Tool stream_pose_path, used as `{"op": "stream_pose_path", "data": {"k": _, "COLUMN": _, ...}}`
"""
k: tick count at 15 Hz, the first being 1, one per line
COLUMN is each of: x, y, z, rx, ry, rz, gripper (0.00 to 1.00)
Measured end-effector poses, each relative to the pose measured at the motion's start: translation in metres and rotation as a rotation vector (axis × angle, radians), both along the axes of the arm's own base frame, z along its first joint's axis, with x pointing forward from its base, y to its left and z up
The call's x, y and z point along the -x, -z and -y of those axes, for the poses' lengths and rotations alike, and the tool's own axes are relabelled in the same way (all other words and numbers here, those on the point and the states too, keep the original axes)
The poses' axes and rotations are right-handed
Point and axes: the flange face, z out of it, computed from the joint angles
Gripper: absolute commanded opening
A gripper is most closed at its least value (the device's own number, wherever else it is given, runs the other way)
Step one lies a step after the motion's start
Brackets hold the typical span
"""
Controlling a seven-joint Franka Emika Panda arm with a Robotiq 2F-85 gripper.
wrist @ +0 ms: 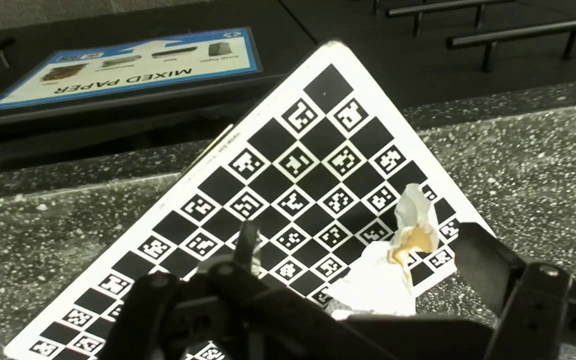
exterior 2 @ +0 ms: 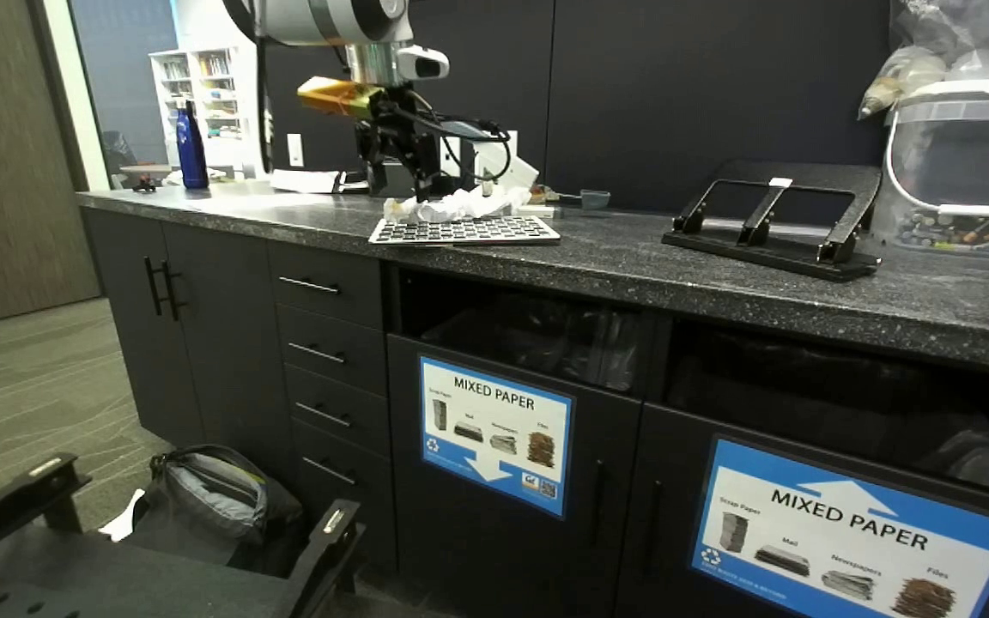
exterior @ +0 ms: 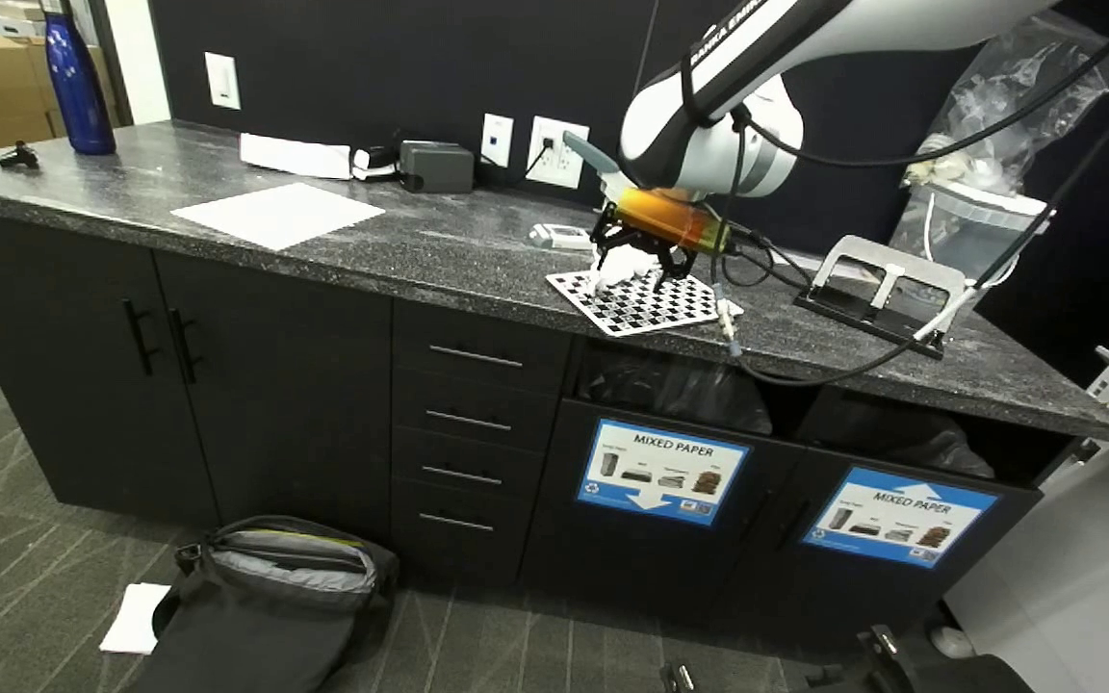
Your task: Put the papers in the bin to the left
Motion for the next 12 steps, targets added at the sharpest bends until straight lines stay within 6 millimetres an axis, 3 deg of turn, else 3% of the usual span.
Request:
{"op": "stream_pose_path", "data": {"k": 4, "x": -0.037, "y": 0.022, "z": -0.002, "rx": 0.009, "ry": 0.009, "rz": 0.017, "gripper": 1.0}}
{"op": "stream_pose_path", "data": {"k": 5, "x": -0.044, "y": 0.025, "z": -0.003, "rx": 0.012, "ry": 0.01, "rz": 0.023, "gripper": 0.75}}
{"op": "stream_pose_path", "data": {"k": 6, "x": -0.051, "y": 0.029, "z": -0.003, "rx": 0.025, "ry": 0.005, "rz": 0.026, "gripper": 0.75}}
{"op": "stream_pose_path", "data": {"k": 10, "x": -0.069, "y": 0.049, "z": 0.003, "rx": 0.113, "ry": -0.013, "rz": -0.004, "gripper": 0.42}}
{"op": "stream_pose_path", "data": {"k": 12, "x": -0.076, "y": 0.049, "z": 0.002, "rx": 0.145, "ry": -0.024, "rz": -0.011, "gripper": 0.29}}
